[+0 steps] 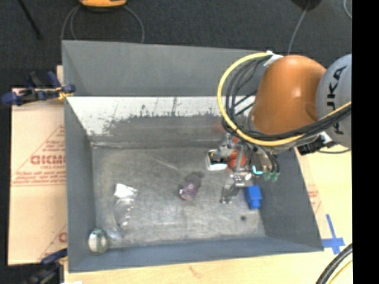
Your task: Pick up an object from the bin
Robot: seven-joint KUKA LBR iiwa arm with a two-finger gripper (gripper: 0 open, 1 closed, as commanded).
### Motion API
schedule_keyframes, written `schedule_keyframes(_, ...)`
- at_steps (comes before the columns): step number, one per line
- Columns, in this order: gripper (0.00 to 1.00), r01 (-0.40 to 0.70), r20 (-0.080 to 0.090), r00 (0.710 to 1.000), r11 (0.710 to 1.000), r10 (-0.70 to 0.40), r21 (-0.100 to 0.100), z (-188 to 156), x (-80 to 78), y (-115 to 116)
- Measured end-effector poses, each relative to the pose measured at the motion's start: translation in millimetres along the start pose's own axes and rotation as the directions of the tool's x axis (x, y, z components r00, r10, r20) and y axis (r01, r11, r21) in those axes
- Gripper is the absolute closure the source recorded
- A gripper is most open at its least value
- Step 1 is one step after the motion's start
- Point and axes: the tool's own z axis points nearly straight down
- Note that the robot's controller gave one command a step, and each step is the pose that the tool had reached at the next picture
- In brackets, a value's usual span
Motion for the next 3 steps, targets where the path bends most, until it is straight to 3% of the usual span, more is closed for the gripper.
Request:
schedule_keyframes(1, 0.00, 0.164, 0.013, 0.986, 0.986, -0.164, -0.007, 148.9, 32.1, -134.9)
schedule_keyframes(2, 0.00, -0.254, -0.004, 0.967, 0.967, 0.254, -0.003, 138.2, -22.7, -144.7)
schedule_keyframes(3, 0.00, 0.008, 0.015, 1.000, 1.000, -0.008, 0.005, 145.3, 30.4, -120.7)
